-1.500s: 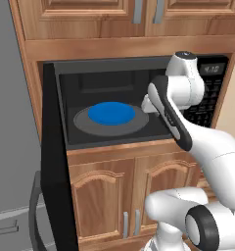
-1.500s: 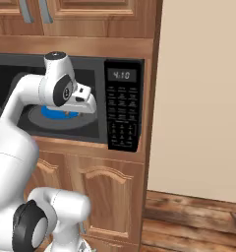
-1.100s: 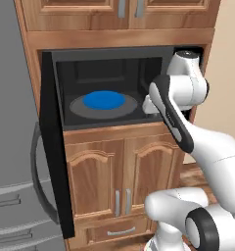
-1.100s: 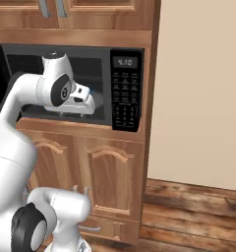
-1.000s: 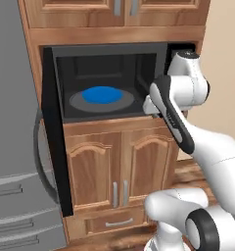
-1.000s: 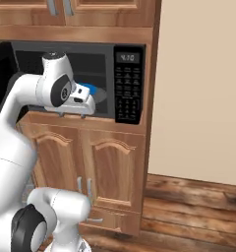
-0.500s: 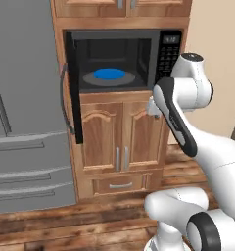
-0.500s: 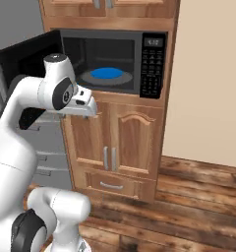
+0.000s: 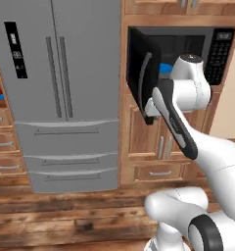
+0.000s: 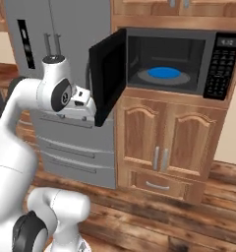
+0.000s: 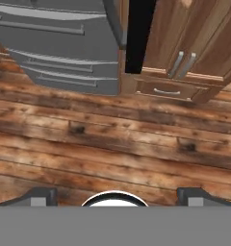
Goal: Pick the bell pepper from the counter and place it in the microwave.
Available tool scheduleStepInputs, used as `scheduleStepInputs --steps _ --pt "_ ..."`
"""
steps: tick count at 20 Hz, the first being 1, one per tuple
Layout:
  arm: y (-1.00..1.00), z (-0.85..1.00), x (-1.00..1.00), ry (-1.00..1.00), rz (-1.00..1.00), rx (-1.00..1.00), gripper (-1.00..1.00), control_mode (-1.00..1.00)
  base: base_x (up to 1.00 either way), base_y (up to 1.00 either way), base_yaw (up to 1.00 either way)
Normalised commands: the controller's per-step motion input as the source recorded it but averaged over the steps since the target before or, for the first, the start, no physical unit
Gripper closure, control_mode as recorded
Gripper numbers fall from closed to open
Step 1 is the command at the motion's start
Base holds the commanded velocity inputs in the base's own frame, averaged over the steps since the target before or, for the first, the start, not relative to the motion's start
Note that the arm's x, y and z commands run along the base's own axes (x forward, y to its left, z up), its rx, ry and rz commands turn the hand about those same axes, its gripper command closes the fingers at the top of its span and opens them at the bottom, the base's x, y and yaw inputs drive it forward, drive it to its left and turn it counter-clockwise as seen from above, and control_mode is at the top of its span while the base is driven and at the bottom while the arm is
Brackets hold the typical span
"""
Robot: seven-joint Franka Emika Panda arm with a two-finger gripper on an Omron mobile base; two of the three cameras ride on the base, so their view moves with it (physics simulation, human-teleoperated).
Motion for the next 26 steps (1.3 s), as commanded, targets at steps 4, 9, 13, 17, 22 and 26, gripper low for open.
scheduleStepInputs --steps 4,9,13,17,22,26 --pt "0.00 0.00 0.00 0.00 0.00 0.00 -1.00 1.00 0.23 1.00 0.02" --pt "0.00 0.00 0.00 0.00 0.00 0.00 -1.00 1.00 0.85 1.00 0.00" --pt "0.00 0.00 0.00 0.00 0.00 0.00 -1.00 1.00 1.00 1.00 0.00" --pt "0.00 0.00 0.00 0.00 0.00 0.00 -1.00 1.00 1.00 1.00 0.00" --pt "0.00 0.00 0.00 0.00 0.00 0.00 -1.00 1.00 1.00 1.00 0.00" --pt "0.00 0.00 0.00 0.00 0.00 0.00 -1.00 1.00 1.00 1.00 -0.01"
